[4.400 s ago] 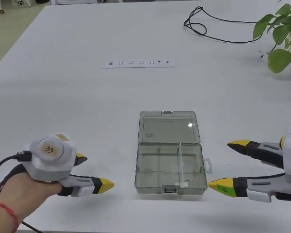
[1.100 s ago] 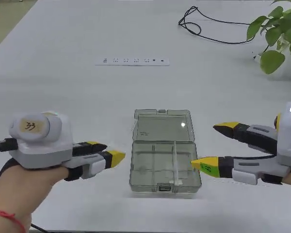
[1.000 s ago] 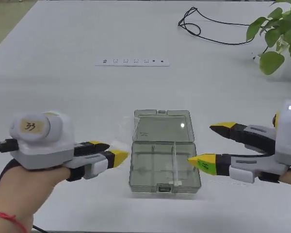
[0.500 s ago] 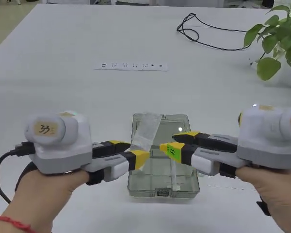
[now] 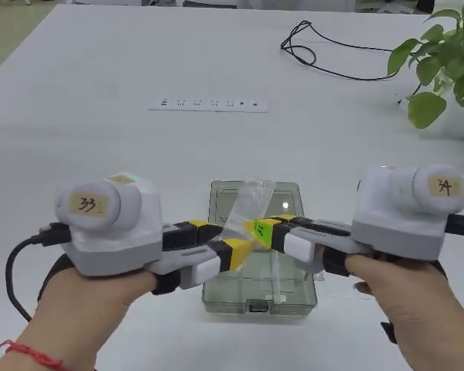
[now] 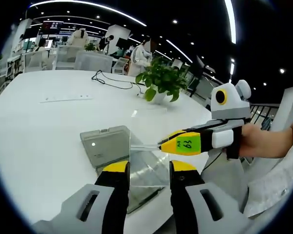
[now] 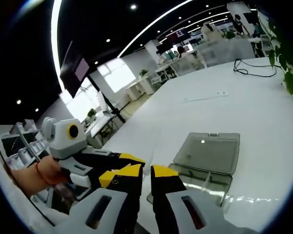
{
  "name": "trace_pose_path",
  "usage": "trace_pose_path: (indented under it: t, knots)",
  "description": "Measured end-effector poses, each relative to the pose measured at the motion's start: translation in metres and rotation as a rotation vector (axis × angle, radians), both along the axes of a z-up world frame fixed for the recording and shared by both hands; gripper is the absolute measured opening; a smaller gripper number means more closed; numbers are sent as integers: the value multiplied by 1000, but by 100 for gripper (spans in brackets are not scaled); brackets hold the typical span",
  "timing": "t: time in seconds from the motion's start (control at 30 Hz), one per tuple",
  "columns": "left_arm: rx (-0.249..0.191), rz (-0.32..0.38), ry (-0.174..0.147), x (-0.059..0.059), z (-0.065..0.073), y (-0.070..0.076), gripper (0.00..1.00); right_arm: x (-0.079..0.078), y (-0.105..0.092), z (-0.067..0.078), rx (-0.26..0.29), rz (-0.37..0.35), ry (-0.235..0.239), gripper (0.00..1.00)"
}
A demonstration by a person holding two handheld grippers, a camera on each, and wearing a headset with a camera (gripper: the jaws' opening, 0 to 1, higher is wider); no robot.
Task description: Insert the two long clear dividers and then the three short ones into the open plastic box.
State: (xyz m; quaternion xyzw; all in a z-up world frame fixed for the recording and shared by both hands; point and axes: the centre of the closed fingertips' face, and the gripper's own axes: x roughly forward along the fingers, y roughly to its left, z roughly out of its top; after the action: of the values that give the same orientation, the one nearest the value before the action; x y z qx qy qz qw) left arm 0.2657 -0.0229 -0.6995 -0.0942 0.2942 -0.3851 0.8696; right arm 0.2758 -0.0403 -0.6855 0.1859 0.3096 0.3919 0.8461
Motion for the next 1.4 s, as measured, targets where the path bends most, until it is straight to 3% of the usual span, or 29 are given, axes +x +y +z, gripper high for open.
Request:
trace_pose_path:
  t: [0.03,0.07,0.1,0.17,0.27,0.5,0.63,0.7,1.0,1.4]
  knots:
    - [53,6,-17,2,-5,7,17,3,-2,3,9,-14,-10,7]
    - [102,-1,-24,2,-10,12,7,2,-1,6,33,-27,12,7]
    - [60,-4,-30,1,-7,7,7,1,-2,4,20,-22,17,7]
    - [-49,23,10,1,1,0,15,2,-2,1,-14,-25,-2,6]
    - [4,-14,-17,-3,-1,-1,15,2,-1,-1,-6,-29,16,6]
    - [-12,-13,-18,-2,-1,0,25,6,-3,3,-14,-33,20,6]
    - [-10,-31,-34,-3,-1,4,31,7,-2,6,-17,-35,26,7]
    - [2,-46,-52,-5,-1,6,35,9,-2,7,-27,-33,26,7]
    - [49,-96,-74,-11,-11,24,50,20,-2,12,-71,-26,16,7]
    - [100,-202,-159,-20,-17,31,77,27,1,14,-123,-47,32,7]
